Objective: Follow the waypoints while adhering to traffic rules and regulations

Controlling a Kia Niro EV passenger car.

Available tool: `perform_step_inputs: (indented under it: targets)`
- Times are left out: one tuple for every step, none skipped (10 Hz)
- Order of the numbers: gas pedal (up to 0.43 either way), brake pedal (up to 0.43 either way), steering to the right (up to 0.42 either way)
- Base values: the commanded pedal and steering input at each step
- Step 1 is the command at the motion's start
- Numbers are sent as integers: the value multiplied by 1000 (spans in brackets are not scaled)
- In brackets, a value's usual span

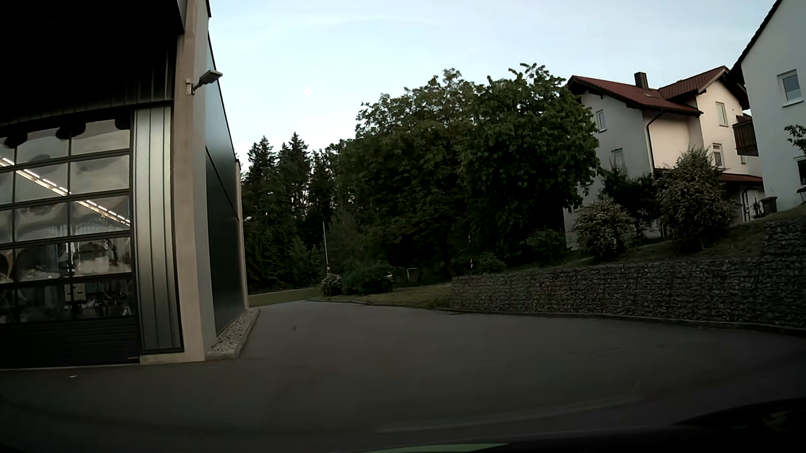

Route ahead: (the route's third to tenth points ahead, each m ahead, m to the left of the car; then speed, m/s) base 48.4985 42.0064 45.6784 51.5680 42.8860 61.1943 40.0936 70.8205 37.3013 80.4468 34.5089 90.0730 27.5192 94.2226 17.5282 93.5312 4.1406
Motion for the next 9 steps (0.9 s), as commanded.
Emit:
perform_step_inputs:
  targets:
    - [47,0,-37]
    - [47,0,-39]
    - [47,0,-40]
    - [47,0,-43]
    - [47,0,-46]
    - [47,0,-50]
    - [47,0,-56]
    - [47,0,-61]
    - [47,0,-65]
